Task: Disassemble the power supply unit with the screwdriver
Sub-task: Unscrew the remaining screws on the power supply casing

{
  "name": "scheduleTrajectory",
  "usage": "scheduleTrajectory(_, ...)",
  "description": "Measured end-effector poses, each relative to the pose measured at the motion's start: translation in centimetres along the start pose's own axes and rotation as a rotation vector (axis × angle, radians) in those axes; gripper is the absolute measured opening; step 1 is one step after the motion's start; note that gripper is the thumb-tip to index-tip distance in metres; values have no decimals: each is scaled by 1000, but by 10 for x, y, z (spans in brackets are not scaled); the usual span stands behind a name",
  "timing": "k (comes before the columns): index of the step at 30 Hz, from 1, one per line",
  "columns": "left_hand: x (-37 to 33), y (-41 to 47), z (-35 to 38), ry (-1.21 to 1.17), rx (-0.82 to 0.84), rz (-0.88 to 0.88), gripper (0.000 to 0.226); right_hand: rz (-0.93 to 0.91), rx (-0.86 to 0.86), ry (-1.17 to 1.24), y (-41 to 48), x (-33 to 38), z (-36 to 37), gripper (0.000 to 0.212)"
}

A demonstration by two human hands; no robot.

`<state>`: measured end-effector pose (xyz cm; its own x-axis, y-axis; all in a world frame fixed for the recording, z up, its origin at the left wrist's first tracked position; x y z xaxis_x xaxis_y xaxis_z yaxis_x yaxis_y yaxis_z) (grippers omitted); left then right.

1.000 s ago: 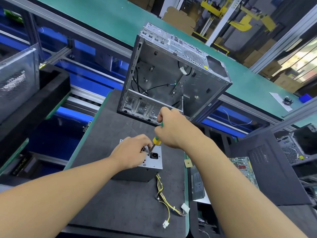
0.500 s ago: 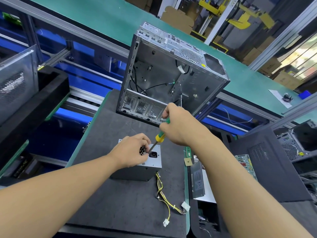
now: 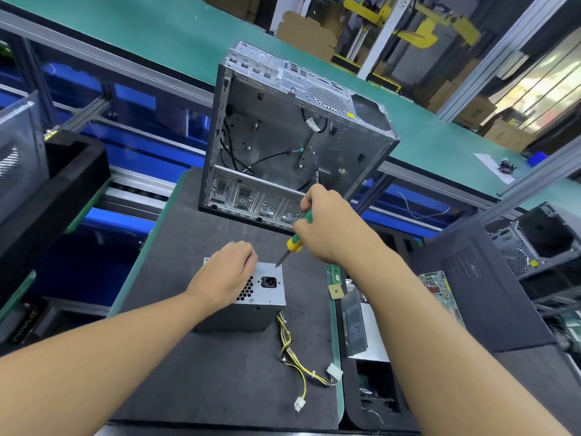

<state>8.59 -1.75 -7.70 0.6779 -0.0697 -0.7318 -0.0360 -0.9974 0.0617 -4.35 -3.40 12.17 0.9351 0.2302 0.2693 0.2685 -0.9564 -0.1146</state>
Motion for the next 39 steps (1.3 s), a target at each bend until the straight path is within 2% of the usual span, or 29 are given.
scheduleTrajectory(3,-3,2,2,94,25,10,40,11,-10,-23,-5,-5,3,18)
scheduleTrajectory(7,4,8,9,127,71,-76,44,-1,47,-83,-16,-8,17,20)
scheduleTrajectory(12,-3,12,12,218,91,-65,50,14,102,-77,-33,-17,43,23)
scheduleTrajectory(15,-9,14,12,199,85,-102,44,77,109,-3,-41,-29,46,23)
scheduleTrajectory(18,-26,10,11,140,1,-147,22,67,48,-16,-48,-39,31,21)
scheduleTrajectory(20,-44,7,16,104,-61,-114,20,103,0,0,-53,-48,21,21)
scheduleTrajectory(22,-67,2,26,64,-90,-9,25,123,-31,-7,-58,-57,18,19)
scheduleTrajectory(24,-89,-3,39,-80,-22,95,26,162,-53,4,-65,-67,18,19)
scheduleTrajectory(27,-112,-6,58,-203,93,137,29,249,-80,25,-76,-83,19,19)
scheduleTrajectory(29,-118,-5,74,-239,200,66,27,298,-95,28,-85,-96,17,17)
scheduleTrajectory(31,-118,-7,96,-364,338,-107,22,326,-97,13,-94,-108,15,16)
scheduleTrajectory(34,-122,-13,124,-534,449,-346,17,382,-96,13,-110,-130,10,17)
scheduleTrajectory(39,-148,-25,160,-627,573,-499,12,494,-98,19,-145,-171,-1,18)
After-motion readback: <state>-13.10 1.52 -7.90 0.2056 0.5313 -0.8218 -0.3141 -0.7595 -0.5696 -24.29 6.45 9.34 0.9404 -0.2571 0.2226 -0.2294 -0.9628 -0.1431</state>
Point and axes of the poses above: each hand's wrist, its own y-axis towards the middle knuckle, its own z-axis out of the palm, x = y × z, the point moved 4 cm from there along y, towards the middle knuckle, and after that the axes turned 1 degree about y, right-handed, at the moved point
